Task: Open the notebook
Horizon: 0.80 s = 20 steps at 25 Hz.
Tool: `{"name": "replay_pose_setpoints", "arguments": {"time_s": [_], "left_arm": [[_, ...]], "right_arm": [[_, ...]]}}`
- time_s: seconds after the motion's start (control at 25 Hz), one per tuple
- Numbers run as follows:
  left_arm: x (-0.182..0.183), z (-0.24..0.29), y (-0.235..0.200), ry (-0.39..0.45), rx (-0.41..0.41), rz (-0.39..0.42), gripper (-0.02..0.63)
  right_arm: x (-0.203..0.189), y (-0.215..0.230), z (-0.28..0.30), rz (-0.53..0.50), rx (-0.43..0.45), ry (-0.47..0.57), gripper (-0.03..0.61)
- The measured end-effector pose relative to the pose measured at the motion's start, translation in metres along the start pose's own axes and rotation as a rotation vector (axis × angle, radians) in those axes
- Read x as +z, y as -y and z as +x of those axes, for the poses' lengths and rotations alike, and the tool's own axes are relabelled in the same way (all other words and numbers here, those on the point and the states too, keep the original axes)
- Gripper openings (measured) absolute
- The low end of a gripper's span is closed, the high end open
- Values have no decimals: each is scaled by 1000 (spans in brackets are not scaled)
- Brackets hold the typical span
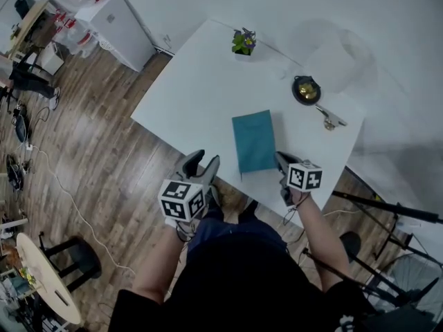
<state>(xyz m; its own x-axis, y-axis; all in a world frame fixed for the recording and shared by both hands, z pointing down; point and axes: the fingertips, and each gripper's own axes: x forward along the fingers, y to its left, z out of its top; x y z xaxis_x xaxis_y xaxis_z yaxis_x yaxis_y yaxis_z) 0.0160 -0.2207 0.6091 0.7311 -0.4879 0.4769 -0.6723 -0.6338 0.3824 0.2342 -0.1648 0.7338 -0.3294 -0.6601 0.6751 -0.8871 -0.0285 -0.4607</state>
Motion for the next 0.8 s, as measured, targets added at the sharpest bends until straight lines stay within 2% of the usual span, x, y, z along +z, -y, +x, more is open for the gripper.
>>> {"name": "replay_pose_setpoints", "arguments": {"time_s": [0.2, 0.4, 0.8], "left_arm": [[-4, -6, -5, 10, 0, -18, 180], [-7, -17, -13, 15, 9, -31, 176], [-11, -41, -33, 22, 27, -48, 172]], "right_arm": [[7, -32, -9, -14, 26, 26, 11], [16, -81, -13, -50, 92, 55, 9], [6, -175, 16, -149, 208, 46, 9]]}}
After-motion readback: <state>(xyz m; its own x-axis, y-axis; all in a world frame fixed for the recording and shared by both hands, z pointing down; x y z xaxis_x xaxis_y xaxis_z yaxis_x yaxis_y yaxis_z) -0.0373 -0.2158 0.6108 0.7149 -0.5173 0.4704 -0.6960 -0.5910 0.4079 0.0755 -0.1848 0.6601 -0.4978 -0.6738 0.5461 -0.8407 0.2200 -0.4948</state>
